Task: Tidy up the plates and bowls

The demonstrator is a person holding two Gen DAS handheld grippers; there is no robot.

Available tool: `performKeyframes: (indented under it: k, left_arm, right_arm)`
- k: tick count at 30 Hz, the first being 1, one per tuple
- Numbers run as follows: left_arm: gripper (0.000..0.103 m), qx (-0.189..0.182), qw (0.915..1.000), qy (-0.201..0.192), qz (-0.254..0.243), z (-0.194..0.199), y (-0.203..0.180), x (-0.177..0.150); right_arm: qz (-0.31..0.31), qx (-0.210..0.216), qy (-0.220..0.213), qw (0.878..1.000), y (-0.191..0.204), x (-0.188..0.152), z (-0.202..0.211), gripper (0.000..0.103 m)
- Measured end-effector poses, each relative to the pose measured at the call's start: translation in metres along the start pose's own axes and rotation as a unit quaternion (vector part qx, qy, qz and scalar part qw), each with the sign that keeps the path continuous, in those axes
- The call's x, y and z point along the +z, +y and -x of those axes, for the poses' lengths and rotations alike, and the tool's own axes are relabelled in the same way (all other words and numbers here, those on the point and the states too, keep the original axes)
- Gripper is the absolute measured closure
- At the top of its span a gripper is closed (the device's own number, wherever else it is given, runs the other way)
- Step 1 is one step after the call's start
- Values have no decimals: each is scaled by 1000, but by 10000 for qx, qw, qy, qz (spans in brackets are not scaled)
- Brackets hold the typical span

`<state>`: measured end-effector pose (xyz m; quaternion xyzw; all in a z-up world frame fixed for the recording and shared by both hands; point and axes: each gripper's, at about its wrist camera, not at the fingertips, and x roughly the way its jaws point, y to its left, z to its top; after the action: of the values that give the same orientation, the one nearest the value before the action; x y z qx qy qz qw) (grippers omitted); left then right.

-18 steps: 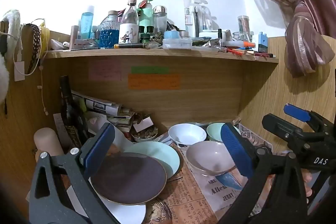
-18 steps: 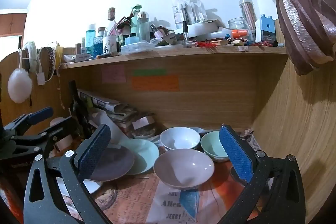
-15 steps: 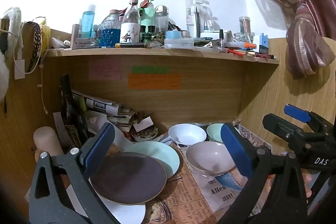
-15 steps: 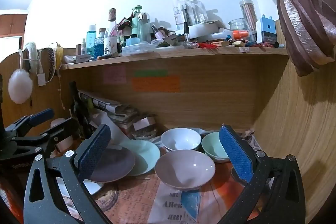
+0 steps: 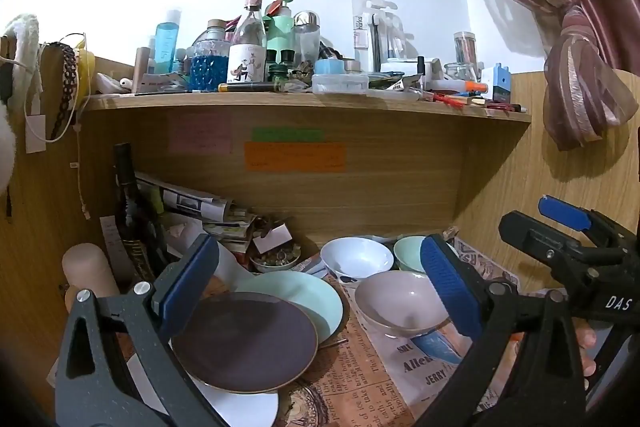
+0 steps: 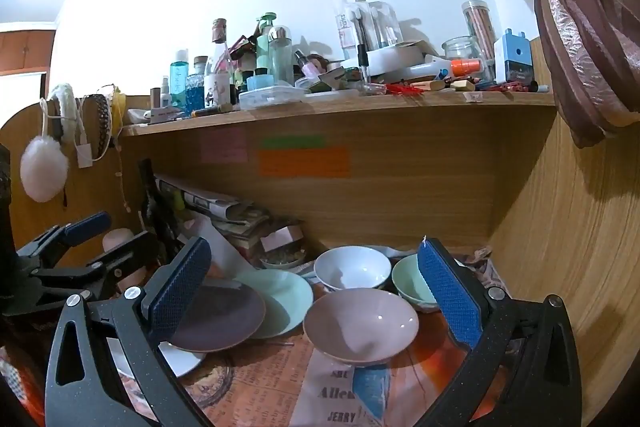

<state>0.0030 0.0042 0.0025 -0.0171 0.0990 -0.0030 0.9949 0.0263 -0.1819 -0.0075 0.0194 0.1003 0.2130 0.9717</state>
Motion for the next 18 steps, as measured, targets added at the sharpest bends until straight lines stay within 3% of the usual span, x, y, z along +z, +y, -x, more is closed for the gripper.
performKeyframes:
  k: [18]
  left_arm:
    - [0,14,10000,-11,17,0,0,0]
  right_arm:
    - [-34,72,32,10000,-1,-1,-1,0]
